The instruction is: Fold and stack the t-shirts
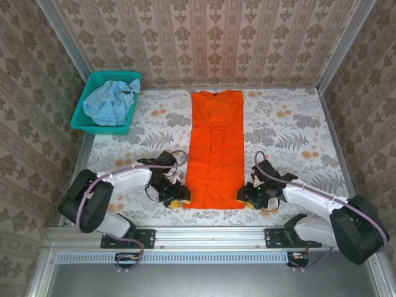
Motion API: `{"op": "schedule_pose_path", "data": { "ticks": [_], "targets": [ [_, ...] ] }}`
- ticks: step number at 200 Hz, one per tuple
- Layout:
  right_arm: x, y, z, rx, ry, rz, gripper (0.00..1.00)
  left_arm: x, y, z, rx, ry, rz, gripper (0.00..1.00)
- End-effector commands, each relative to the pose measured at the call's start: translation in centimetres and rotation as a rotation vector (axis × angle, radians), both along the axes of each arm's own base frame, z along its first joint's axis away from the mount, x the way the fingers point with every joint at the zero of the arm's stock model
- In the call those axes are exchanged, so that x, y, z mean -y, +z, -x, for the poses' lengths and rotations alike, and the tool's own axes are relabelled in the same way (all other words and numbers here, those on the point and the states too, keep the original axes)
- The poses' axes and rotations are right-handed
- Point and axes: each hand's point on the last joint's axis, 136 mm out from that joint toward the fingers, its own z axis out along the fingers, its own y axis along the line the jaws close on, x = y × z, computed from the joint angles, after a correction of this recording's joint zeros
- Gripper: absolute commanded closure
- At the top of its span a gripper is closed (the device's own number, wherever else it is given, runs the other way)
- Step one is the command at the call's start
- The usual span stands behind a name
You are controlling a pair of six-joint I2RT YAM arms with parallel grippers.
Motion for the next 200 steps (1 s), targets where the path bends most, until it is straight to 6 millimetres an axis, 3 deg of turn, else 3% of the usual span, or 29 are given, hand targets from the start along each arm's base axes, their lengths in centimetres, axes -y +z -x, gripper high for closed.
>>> {"op": "schedule_pose_path", "data": {
  "ticks": [1,21,73,116,139,167,200],
  "targets": [
    [-0.5,-0.1,-0.8,0.000,-0.012,0.005,0.62,0.5,0.3,-0.3,0.007,-0.055,0.045,0.54],
    [-0.9,-0.2,-0.8,-0.013,0.019,0.005,0.69,0.7,0.0,-1.0,0.022,-0.069,0.040,0.60],
    [0.3,-0.6,-0.2,-0.030,0.042,0.084,1.00,1.7,-0.8,-2.2,0.020,-0.091,0.043,0.74],
    [2.1,-0.4,0.7,-0.067,0.032,0.145,1.00,-0.6,-1.3,-1.2,0.031,-0.143,-0.063,0.93],
    [2.4,-0.5,1.5,-0.078,0.011,0.131,1.00,-1.4,-0.9,-0.6,0.037,-0.151,-0.082,0.98],
    [2.4,-0.7,2.5,-0.114,-0.020,0.103,1.00,-1.0,0.1,-0.2,0.037,-0.147,-0.039,0.97],
    [1.6,0.3,1.9,-0.092,-0.056,0.047,1.00,0.6,1.2,-0.9,0.023,-0.152,0.023,0.98]
  ]
}}
